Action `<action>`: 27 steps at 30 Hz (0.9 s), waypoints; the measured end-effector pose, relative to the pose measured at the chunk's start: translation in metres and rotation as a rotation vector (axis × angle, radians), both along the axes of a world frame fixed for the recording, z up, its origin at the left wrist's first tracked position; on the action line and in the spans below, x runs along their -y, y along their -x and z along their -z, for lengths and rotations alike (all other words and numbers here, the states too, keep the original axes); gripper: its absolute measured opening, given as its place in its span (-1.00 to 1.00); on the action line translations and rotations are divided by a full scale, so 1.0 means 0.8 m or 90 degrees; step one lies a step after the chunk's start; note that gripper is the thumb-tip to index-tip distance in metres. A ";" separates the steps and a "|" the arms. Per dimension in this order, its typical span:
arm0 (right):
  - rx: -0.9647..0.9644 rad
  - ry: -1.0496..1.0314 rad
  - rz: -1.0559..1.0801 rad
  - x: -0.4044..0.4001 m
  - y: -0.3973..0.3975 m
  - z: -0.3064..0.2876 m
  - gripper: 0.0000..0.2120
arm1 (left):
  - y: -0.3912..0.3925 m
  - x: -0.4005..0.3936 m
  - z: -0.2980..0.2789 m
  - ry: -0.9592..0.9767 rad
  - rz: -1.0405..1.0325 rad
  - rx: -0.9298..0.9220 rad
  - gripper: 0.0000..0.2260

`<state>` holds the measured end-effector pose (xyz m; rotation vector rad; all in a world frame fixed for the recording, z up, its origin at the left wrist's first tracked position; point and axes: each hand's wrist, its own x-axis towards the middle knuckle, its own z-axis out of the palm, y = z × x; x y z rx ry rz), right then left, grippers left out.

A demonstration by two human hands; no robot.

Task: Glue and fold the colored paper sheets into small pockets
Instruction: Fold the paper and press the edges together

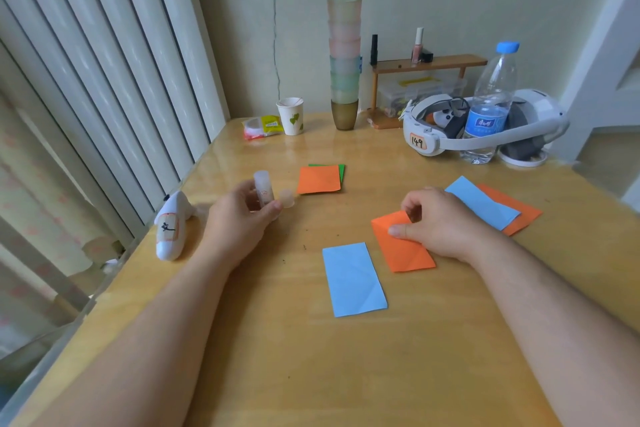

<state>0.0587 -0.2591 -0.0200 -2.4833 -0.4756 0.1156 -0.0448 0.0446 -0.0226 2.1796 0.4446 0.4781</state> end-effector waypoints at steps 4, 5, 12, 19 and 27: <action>-0.004 -0.189 0.033 -0.004 0.009 -0.009 -0.83 | 0.004 0.009 -0.006 0.015 -0.083 0.180 -0.44; -0.003 -0.251 0.039 -0.008 0.014 -0.012 -0.84 | 0.006 0.016 -0.010 -0.010 -0.109 0.254 -0.53; -0.108 -0.516 -0.087 -0.048 0.055 -0.021 -0.62 | 0.014 0.088 -0.019 0.035 0.301 0.167 -0.89; -0.123 -0.541 -0.095 -0.046 0.054 -0.012 -0.62 | 0.014 0.079 -0.019 0.240 0.399 0.055 -0.88; -0.019 -0.402 -0.156 -0.055 0.057 -0.001 -0.73 | 0.015 0.068 -0.015 0.176 0.386 0.006 -0.86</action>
